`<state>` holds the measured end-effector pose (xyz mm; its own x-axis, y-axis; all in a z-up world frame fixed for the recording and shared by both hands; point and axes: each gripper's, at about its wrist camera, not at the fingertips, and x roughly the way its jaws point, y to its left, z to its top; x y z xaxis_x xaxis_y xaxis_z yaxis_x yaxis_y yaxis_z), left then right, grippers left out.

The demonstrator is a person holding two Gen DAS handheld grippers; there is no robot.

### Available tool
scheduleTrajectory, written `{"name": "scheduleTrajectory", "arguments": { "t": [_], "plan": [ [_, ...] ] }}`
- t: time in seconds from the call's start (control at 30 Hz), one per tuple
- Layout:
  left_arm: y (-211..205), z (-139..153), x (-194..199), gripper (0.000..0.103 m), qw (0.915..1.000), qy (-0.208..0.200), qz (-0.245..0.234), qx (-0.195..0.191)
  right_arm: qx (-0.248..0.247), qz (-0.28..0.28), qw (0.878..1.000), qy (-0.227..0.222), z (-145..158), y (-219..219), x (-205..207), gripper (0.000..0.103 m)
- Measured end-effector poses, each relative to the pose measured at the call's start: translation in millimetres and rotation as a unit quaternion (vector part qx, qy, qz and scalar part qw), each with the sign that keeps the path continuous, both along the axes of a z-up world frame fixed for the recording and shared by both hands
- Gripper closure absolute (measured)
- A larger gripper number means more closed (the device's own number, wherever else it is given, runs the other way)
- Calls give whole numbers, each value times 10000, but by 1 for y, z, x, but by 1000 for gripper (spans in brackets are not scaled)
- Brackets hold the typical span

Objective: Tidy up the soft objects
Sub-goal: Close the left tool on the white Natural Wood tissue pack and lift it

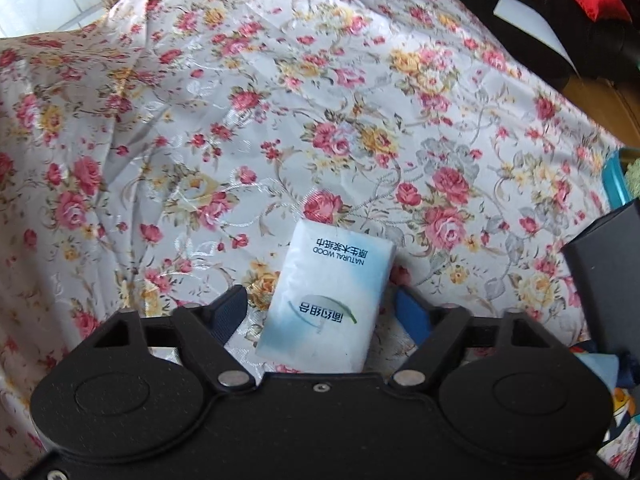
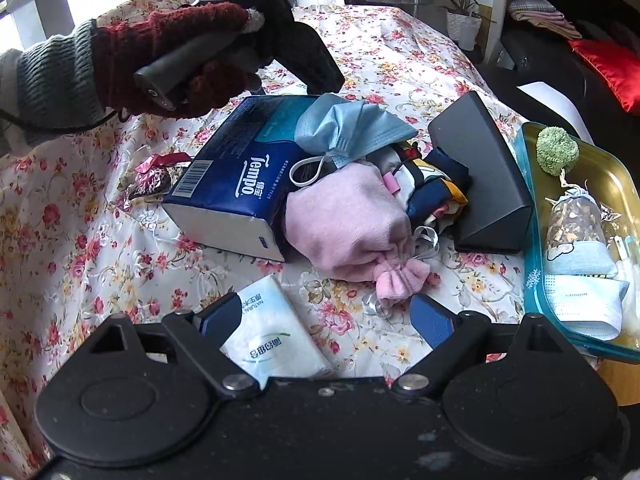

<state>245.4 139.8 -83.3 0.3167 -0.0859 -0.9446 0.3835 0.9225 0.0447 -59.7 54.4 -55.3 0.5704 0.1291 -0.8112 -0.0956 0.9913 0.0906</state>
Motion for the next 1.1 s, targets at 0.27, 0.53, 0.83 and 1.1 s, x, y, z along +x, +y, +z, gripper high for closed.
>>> {"name": "scheduleTrajectory", "arguments": {
  "t": [0.27, 0.53, 0.83, 1.1],
  "plan": [
    [18, 16, -2, 52, 9992, -347, 193, -72, -11, -11, 10000, 48, -2, 1, 2, 11],
    [82, 58, -25, 52, 9967, -556, 569, -131, -88, 44, 9999, 77, -3, 6, 1, 11],
    [130, 60, -81, 52, 9975, -182, 673, -118, -163, 42, 9996, 213, -6, 13, -2, 11],
    [131, 52, -138, 52, 9986, -48, 476, -242, -354, -49, 9987, 377, -14, 22, -4, 11]
  ]
}}
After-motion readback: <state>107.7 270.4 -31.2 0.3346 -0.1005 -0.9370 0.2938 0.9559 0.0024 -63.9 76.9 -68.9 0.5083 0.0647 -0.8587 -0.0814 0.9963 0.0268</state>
